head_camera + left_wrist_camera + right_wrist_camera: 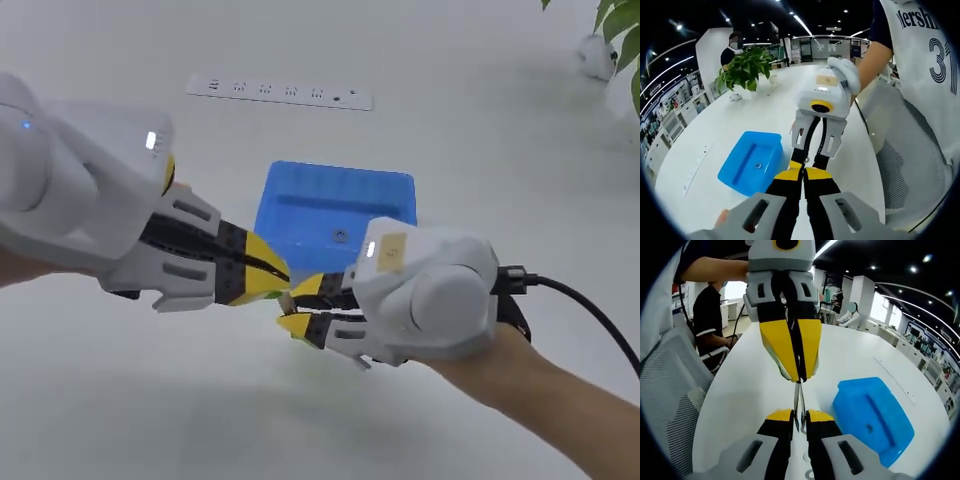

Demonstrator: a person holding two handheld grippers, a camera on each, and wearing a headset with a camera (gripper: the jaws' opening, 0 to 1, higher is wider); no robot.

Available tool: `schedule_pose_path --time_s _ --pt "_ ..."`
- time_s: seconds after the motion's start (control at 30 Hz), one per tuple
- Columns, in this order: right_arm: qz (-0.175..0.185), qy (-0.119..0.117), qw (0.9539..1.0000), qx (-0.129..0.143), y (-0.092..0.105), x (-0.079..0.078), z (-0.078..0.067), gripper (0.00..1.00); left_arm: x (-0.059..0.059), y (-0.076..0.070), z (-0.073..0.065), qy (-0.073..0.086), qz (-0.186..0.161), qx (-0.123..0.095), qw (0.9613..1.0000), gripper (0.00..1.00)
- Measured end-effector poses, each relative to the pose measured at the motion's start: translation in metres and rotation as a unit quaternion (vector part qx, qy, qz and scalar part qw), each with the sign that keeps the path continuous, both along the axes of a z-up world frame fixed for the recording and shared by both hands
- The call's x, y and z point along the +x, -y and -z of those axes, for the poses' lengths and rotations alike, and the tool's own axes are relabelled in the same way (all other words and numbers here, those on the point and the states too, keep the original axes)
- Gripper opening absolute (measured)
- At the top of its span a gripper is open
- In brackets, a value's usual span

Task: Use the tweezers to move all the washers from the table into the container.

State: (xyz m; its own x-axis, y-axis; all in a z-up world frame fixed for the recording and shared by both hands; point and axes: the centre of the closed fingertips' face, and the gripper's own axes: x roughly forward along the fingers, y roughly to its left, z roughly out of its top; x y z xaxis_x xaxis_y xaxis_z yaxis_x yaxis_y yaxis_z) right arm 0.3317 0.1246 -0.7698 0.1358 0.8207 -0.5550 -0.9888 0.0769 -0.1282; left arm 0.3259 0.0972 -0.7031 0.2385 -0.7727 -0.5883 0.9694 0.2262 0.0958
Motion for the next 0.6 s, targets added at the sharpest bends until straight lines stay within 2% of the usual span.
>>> schedule_pose_path --time_s 0.1,0.23,0.5,0.53,0.6 --pt "0.005 -0.006 1.0 0.005 -0.0009 0.0008 0.0001 0.11 0.0022 0.0008 -0.0001 -0.002 -0.002 -0.004 1.0 0.05" --pt "0.007 -0.008 0.9999 0.005 -0.0008 0.0018 0.0028 0.11 0.0032 -0.0001 0.0026 -0.002 -0.002 0.001 1.0 0.05" --pt "0.01 -0.008 0.9999 0.009 -0.0013 0.0039 0.0024 0.11 0.0041 0.0025 0.0019 0.001 0.005 0.004 1.0 0.05" --pt "0.009 -0.006 0.9999 0.008 -0.001 0.0045 0.0022 0.11 0.0049 0.0027 0.0017 0.005 0.006 0.005 1.0 0.05" --pt "0.011 -0.009 0.9999 0.01 -0.0009 0.0043 0.002 0.11 0.0045 0.0032 0.0014 0.002 0.006 0.005 1.0 0.05"
